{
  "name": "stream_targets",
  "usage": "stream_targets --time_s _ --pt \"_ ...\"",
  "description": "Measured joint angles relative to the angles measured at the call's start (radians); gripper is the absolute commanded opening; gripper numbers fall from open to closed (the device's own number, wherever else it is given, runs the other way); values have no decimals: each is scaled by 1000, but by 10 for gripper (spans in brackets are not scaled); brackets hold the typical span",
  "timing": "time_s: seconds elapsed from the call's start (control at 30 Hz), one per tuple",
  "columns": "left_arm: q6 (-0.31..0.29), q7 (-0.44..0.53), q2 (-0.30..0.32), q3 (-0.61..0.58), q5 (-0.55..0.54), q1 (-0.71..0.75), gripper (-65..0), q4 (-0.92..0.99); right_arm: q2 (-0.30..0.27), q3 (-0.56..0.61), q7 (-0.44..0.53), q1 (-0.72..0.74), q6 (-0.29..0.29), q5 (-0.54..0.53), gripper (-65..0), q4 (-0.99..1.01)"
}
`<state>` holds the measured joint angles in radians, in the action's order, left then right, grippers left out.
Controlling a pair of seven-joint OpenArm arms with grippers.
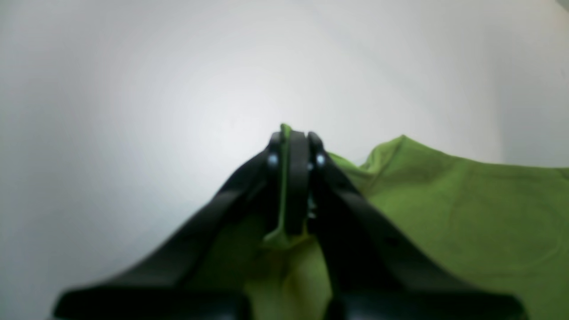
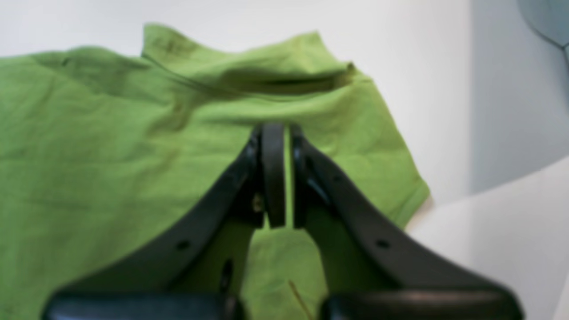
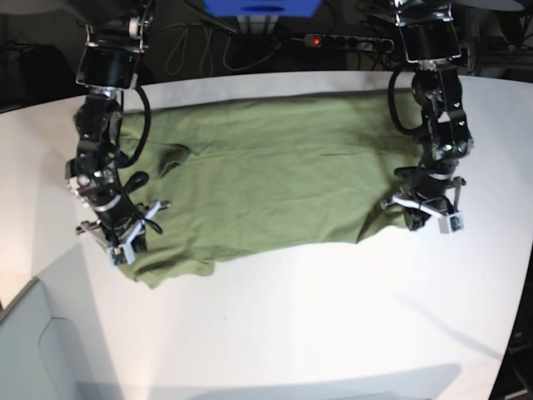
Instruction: Fold the T-shirt properly
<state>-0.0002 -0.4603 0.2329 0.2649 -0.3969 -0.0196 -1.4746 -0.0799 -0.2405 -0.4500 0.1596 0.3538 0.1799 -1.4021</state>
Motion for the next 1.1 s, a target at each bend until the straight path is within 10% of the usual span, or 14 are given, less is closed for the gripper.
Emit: stream_targets --time_s 0.37,0.63,1.0,1.1 --pt "0 -7 0 1 0 0 -650 -2 -5 97 -102 374 0 1 -171 457" --pt "0 -6 0 0 -3 0 -650 -4 -34 95 88 619 -5 -1 -209 887" --pt "0 -3 0 0 -3 -5 -650 -3 -55 95 144 549 -5 0 -239 932" --pt "0 -3 0 -1 -3 -9 -650 0 -55 95 143 549 -5 0 -344 931"
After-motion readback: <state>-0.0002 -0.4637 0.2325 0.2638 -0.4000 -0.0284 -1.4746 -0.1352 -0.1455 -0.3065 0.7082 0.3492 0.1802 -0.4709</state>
